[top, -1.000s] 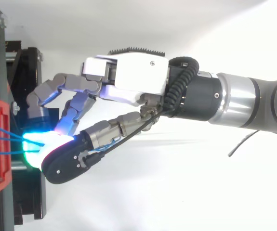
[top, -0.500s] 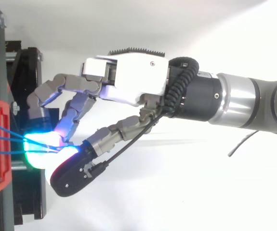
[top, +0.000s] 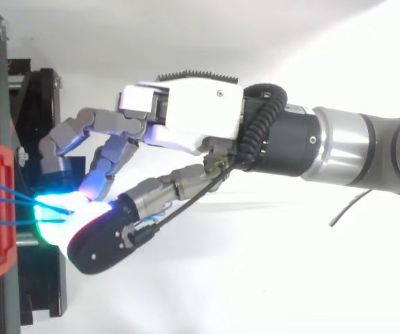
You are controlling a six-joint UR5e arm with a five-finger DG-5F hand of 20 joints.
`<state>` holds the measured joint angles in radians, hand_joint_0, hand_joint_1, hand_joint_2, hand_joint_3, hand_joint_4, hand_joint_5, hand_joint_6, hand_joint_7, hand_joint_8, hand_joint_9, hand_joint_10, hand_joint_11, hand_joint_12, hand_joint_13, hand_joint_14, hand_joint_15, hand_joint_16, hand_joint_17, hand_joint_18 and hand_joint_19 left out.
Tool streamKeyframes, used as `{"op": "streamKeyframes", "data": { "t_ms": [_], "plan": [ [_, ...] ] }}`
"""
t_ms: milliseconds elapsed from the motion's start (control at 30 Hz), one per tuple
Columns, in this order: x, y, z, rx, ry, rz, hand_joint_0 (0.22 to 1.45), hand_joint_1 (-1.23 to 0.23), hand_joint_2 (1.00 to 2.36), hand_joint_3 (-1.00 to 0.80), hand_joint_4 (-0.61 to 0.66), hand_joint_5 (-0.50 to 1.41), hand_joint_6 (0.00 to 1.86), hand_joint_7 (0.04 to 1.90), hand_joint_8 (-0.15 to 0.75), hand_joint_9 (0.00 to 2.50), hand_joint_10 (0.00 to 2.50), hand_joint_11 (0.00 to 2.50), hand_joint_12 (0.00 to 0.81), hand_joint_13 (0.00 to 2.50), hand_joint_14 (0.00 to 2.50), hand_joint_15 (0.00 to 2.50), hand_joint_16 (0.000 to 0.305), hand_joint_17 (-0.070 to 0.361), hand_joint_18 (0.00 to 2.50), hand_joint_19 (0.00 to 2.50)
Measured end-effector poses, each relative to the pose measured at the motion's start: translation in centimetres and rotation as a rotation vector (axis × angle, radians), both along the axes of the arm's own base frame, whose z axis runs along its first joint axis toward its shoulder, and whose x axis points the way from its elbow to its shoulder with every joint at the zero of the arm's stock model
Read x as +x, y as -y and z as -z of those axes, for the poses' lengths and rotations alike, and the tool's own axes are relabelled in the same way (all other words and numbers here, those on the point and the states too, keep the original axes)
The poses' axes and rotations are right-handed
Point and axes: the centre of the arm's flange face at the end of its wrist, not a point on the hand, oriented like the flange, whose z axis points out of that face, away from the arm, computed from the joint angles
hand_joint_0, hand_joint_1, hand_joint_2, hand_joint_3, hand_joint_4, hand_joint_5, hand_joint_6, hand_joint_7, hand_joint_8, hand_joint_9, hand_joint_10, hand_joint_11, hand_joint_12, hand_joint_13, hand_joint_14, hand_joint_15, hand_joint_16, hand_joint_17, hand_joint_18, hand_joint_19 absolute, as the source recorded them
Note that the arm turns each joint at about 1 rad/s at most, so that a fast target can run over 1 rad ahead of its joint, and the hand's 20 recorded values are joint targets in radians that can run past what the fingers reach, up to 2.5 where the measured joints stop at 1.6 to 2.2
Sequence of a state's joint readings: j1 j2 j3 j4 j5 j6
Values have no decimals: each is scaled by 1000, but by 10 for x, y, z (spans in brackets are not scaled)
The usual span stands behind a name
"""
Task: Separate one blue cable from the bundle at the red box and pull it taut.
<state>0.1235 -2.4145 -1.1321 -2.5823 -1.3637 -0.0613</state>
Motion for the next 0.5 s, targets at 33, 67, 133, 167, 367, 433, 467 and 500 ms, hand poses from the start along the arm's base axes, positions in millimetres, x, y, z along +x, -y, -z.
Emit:
{"op": "streamKeyframes", "data": {
  "t_ms": [33, 67, 133, 167, 367, 433, 467, 500],
  "plan": [
    [0, 0, 0, 0, 0, 0, 630, -527, 1001, -484, 99, -165, 858, 1116, 312, 1179, 29, 1109, 389, 1003, 27, 721, 53, 120, 778, 848],
    [0, 0, 0, 0, 0, 0, 624, -568, 1009, -388, 63, -160, 856, 1131, 308, 1181, 27, 1132, 393, 1001, 25, 720, 54, 121, 771, 858],
    [0, 0, 0, 0, -1, 0, 614, -593, 1013, -327, 62, -159, 855, 1140, 309, 1179, 28, 1109, 392, 996, 27, 727, 54, 122, 769, 868],
    [0, 0, 0, 0, -1, 0, 604, -623, 1015, -273, 62, -158, 855, 1146, 311, 1179, 27, 1104, 399, 995, 25, 721, 55, 123, 767, 869],
    [0, 0, 0, 0, -2, -1, 614, -772, 1018, -164, 107, -172, 869, 1161, 322, 1139, 28, 1127, 405, 976, 27, 720, 57, 129, 776, 859],
    [0, 0, 0, 1, -3, -1, 617, -786, 1018, -164, 106, -175, 872, 1157, 319, 1128, 28, 1124, 404, 976, 26, 713, 57, 128, 773, 863],
    [0, 0, 0, 1, -3, -1, 627, -804, 1018, -179, 94, -179, 874, 1151, 315, 1120, 28, 1133, 397, 966, 27, 716, 56, 126, 766, 866],
    [0, 0, 0, 0, -3, -1, 639, -819, 1018, -202, 87, -182, 876, 1155, 312, 1113, 27, 1127, 392, 960, 26, 727, 55, 125, 760, 859]
  ]
}}
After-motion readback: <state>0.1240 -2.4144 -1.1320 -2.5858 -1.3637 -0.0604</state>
